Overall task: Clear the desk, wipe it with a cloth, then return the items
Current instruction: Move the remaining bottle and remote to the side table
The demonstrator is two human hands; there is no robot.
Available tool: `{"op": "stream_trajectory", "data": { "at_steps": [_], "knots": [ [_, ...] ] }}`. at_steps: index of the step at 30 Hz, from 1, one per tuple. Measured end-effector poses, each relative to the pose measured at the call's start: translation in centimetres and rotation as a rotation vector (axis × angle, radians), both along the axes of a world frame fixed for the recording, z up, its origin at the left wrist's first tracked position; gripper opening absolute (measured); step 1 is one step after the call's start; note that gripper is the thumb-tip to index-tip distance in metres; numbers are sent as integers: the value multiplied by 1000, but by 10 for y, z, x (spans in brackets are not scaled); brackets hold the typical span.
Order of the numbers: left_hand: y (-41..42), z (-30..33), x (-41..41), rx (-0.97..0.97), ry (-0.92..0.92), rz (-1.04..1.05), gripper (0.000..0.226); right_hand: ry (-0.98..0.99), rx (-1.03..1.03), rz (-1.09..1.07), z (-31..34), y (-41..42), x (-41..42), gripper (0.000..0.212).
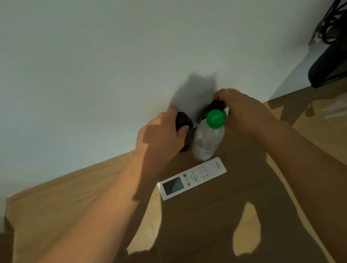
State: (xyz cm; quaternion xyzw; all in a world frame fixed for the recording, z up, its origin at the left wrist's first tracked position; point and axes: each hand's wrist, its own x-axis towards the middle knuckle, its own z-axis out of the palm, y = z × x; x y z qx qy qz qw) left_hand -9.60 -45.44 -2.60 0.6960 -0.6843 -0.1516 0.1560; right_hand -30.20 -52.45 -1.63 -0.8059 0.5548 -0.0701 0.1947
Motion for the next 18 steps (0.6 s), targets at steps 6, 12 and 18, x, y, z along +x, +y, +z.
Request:
{"op": "stream_trajectory", "data": {
  "at_steps": [6, 12, 18],
  "knots": [
    [22, 9, 14, 8, 151, 118, 26, -49, -81, -280, 0, 24, -22, 30],
    [81, 46, 10, -156, 281, 168, 14, -218, -195, -534, 32, 101, -40, 32],
    [125, 53, -22, -164, 326, 8, 16, -263, -130, -670, 59, 199, -63, 18]
  ]
}}
